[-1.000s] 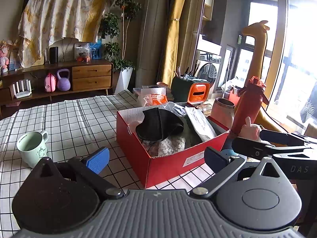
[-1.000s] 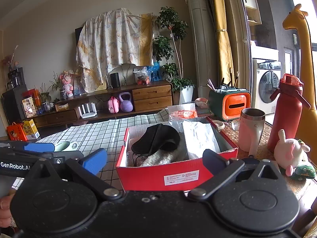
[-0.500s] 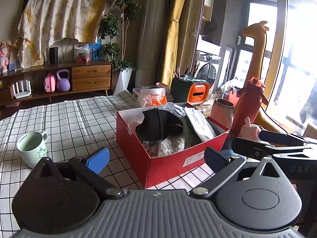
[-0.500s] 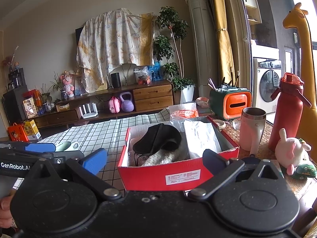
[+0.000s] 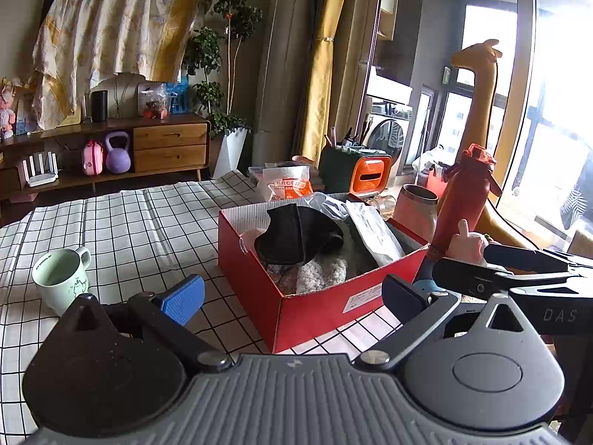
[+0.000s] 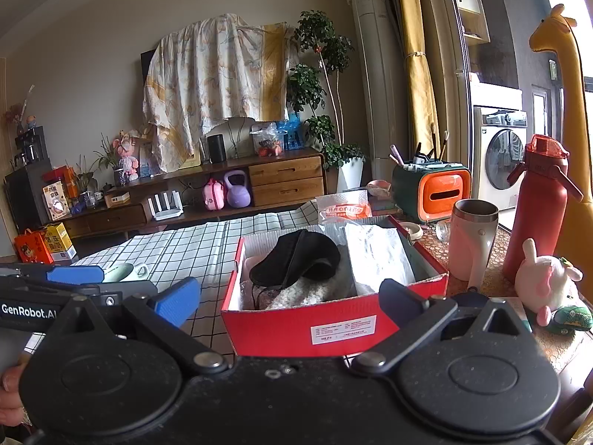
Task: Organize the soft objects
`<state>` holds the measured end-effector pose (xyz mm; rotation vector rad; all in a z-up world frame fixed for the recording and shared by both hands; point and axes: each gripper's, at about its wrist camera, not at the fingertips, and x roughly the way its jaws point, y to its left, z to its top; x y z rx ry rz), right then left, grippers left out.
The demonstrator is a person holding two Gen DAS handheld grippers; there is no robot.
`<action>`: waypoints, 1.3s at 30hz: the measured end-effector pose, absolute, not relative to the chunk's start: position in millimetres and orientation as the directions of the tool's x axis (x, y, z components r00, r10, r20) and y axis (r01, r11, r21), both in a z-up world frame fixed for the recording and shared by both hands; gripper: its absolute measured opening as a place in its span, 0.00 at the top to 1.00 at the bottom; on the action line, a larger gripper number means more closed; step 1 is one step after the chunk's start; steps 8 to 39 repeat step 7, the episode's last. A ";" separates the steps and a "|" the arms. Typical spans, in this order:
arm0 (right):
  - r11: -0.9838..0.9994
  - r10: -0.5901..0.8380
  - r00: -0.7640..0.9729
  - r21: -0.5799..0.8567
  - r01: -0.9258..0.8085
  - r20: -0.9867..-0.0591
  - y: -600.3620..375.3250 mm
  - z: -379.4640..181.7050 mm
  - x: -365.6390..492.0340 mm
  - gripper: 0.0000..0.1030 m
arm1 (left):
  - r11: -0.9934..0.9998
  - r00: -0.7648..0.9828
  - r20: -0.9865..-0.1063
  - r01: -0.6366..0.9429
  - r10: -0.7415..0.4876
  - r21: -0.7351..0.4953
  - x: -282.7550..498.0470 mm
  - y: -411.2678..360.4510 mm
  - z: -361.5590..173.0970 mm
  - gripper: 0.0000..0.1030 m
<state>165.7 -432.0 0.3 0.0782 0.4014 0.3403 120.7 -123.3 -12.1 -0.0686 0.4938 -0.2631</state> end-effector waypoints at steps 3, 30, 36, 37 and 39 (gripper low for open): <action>0.941 0.338 0.864 0.139 -0.308 -0.374 -429.4 0.3 165.3 0.00 | 0.964 0.848 -0.459 0.233 -0.265 -0.128 121.3 -123.0 -11.8 0.00; 0.941 0.338 0.864 0.138 -0.308 -0.374 -429.3 -0.2 165.6 0.00 | 0.964 0.847 -0.461 0.231 -0.265 -0.131 121.2 -122.1 -12.1 0.00; 0.941 0.338 0.864 0.138 -0.308 -0.374 -429.3 -0.2 165.6 0.00 | 0.964 0.847 -0.461 0.231 -0.265 -0.131 121.2 -122.1 -12.1 0.00; 0.941 0.338 0.864 0.138 -0.308 -0.374 -429.3 -0.2 165.6 0.00 | 0.964 0.847 -0.461 0.231 -0.265 -0.131 121.2 -122.1 -12.1 0.00; 0.941 0.338 0.864 0.138 -0.308 -0.374 -429.3 -0.2 165.6 0.00 | 0.964 0.847 -0.461 0.231 -0.265 -0.131 121.2 -122.1 -12.1 0.00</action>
